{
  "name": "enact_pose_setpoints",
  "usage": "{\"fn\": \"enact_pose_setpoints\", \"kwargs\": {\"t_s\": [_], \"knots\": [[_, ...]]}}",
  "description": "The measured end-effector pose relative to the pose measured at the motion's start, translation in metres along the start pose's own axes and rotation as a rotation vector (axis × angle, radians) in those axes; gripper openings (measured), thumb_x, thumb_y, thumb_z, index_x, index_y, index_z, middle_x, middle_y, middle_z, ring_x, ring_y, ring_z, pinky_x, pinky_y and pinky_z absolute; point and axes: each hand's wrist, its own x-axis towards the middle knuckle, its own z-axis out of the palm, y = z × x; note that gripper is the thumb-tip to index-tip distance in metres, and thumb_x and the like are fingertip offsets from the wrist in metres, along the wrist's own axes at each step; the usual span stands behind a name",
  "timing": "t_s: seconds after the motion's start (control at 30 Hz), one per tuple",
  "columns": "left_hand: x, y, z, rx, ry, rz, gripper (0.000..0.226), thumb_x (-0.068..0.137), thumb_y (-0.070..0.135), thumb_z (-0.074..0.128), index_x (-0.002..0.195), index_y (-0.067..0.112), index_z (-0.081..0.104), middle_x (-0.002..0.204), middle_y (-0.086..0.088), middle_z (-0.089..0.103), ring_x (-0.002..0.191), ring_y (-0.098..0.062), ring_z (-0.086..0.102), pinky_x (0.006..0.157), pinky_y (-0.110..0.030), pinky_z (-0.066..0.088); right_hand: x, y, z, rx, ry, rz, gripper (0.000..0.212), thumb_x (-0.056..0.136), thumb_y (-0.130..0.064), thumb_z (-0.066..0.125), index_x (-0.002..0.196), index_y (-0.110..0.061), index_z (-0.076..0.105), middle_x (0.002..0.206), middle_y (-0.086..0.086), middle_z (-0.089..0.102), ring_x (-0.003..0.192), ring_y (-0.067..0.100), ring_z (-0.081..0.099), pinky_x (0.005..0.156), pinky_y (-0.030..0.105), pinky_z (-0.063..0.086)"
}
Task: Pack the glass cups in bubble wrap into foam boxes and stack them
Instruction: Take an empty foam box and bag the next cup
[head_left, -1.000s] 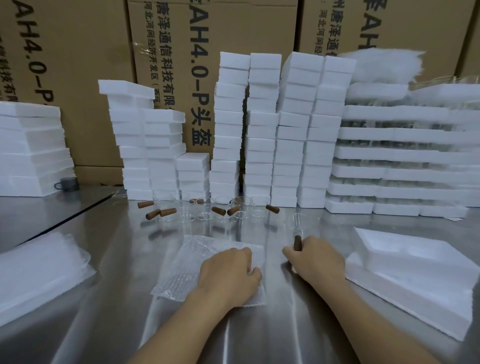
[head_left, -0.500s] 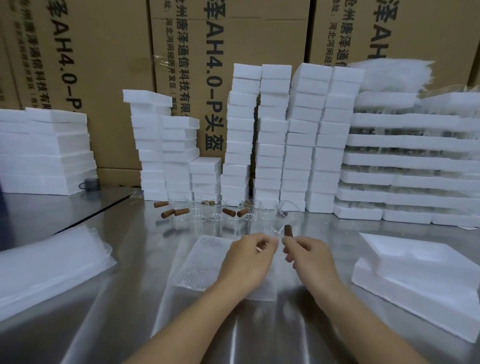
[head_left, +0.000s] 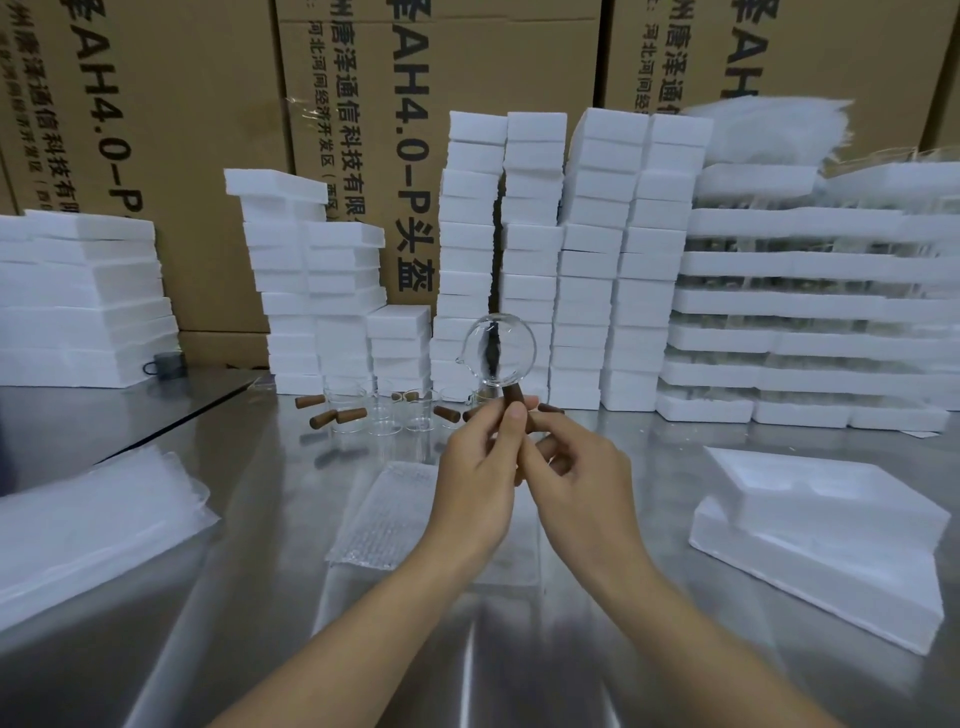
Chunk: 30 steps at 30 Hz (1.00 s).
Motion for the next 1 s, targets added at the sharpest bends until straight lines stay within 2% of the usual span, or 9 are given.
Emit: {"fn": "enact_pose_setpoints", "kwargs": {"t_s": [0.1, 0.27, 0.37, 0.53, 0.63, 0.7, 0.77, 0.87, 1.0], "knots": [[-0.001, 0.002, -0.001, 0.018, -0.007, 0.001, 0.026, 0.114, 0.025, 0.050, 0.124, 0.019, 0.073, 0.105, 0.006, 0.078, 0.101, -0.008, 0.077, 0.077, -0.023, 0.060, 0.000, 0.001, 0.000, 0.007, -0.005, -0.001, 0.014, 0.100, -0.041, 0.063, 0.107, -0.038, 0.075, 0.070, -0.012, 0.073, 0.067, 0.006, 0.071, 0.059, 0.015, 0.043], [-0.003, 0.004, -0.002, 0.060, -0.012, 0.020, 0.028, 0.114, 0.025, 0.049, 0.128, 0.019, 0.073, 0.104, 0.010, 0.077, 0.092, 0.002, 0.074, 0.069, -0.013, 0.054, 0.000, 0.003, 0.000, 0.036, -0.010, -0.011, 0.019, 0.097, -0.044, 0.060, 0.109, -0.039, 0.074, 0.070, -0.012, 0.074, 0.071, 0.005, 0.074, 0.069, 0.032, 0.056], [-0.004, 0.005, -0.003, 0.050, -0.013, 0.019, 0.028, 0.114, 0.026, 0.049, 0.129, 0.019, 0.073, 0.102, 0.011, 0.077, 0.092, 0.002, 0.074, 0.067, -0.012, 0.053, 0.000, 0.003, 0.001, 0.031, -0.015, -0.016, 0.021, 0.095, -0.046, 0.058, 0.108, -0.040, 0.074, 0.069, -0.012, 0.074, 0.070, 0.006, 0.074, 0.071, 0.036, 0.059], [-0.005, 0.006, -0.003, 0.077, -0.019, 0.023, 0.027, 0.115, 0.026, 0.049, 0.125, 0.023, 0.073, 0.090, 0.022, 0.076, 0.085, 0.005, 0.071, 0.065, -0.011, 0.051, -0.001, 0.002, 0.001, 0.022, -0.017, -0.017, 0.014, 0.099, -0.036, 0.063, 0.104, -0.041, 0.075, 0.065, -0.010, 0.072, 0.068, 0.007, 0.073, 0.069, 0.029, 0.057], [-0.006, 0.008, -0.002, 0.065, -0.018, 0.007, 0.026, 0.115, 0.024, 0.048, 0.123, 0.024, 0.073, 0.092, 0.019, 0.077, 0.085, 0.003, 0.072, 0.065, -0.013, 0.052, 0.000, -0.001, 0.001, 0.051, -0.026, 0.008, 0.013, 0.100, -0.034, 0.064, 0.105, -0.035, 0.076, 0.064, -0.006, 0.072, 0.066, 0.008, 0.071, 0.066, 0.021, 0.053], [-0.005, 0.010, -0.002, 0.033, -0.018, -0.008, 0.028, 0.115, 0.022, 0.047, 0.122, 0.021, 0.075, 0.099, 0.004, 0.079, 0.087, -0.004, 0.072, 0.066, -0.017, 0.054, 0.000, -0.003, 0.001, 0.119, -0.044, 0.035, 0.013, 0.102, -0.034, 0.064, 0.103, -0.033, 0.076, 0.063, 0.000, 0.070, 0.060, 0.009, 0.066, 0.060, 0.015, 0.048], [-0.004, 0.012, -0.002, -0.014, -0.035, -0.024, 0.030, 0.115, 0.023, 0.047, 0.117, 0.015, 0.076, 0.101, -0.012, 0.076, 0.083, -0.011, 0.067, 0.062, -0.021, 0.051, 0.001, -0.007, 0.001, 0.231, -0.080, 0.072, 0.016, 0.105, -0.029, 0.060, 0.101, -0.027, 0.076, 0.067, 0.004, 0.069, 0.058, 0.011, 0.060, 0.056, 0.018, 0.046], [-0.006, 0.017, -0.001, -0.149, -0.070, -0.096, 0.031, 0.114, 0.027, 0.049, 0.113, 0.019, 0.079, 0.090, -0.005, 0.076, 0.076, -0.012, 0.068, 0.056, -0.023, 0.051, 0.003, -0.012, 0.000, 0.448, -0.171, 0.179, 0.026, 0.109, -0.025, 0.053, 0.092, -0.019, 0.072, 0.069, 0.002, 0.066, 0.057, 0.014, 0.054, 0.056, 0.023, 0.041], [-0.005, 0.018, -0.002, -0.174, -0.051, -0.162, 0.026, 0.110, 0.032, 0.058, 0.111, 0.025, 0.083, 0.108, 0.000, 0.082, 0.086, -0.017, 0.070, 0.058, -0.021, 0.047, 0.005, -0.014, 0.002, 0.761, -0.288, 0.394, 0.035, 0.106, -0.028, 0.050, 0.079, -0.023, 0.071, 0.075, 0.004, 0.061, 0.060, 0.015, 0.050, 0.065, 0.033, 0.039]]}}
